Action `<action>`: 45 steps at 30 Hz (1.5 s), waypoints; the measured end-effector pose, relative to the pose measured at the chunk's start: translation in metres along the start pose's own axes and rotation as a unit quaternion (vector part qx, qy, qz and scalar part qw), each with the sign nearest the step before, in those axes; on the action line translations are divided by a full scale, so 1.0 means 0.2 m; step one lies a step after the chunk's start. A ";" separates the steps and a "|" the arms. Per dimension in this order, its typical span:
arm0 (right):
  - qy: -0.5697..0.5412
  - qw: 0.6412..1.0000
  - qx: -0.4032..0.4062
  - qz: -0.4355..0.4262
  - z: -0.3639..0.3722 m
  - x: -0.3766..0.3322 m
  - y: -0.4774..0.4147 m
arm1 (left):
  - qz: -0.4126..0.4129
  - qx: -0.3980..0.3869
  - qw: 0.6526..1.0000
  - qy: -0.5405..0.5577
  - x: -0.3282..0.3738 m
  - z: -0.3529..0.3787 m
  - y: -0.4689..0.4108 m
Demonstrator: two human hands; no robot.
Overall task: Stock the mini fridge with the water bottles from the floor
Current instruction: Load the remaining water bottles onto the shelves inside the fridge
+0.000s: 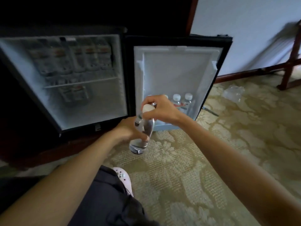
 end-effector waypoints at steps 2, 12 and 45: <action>-0.046 0.999 -0.012 -0.004 0.03 -0.05 -0.11 | -0.011 0.002 0.999 0.051 -0.05 -0.13 0.01; -0.168 0.960 -0.174 0.140 0.45 0.17 -0.50 | -0.124 0.101 0.944 0.290 -0.51 -0.53 -0.14; -0.128 0.974 0.078 0.168 1.34 0.61 -2.03 | -0.052 0.291 0.906 0.304 -1.48 -0.92 -1.17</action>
Point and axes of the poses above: each hand's wrist, its own y-axis away from the middle knuckle, its own z-axis out of the palm, x = y × z, the point moved 1 cm from there along -y, towards the middle knuckle, and after that the axes turned 2 degrees about -x, right-handed, at the moved point
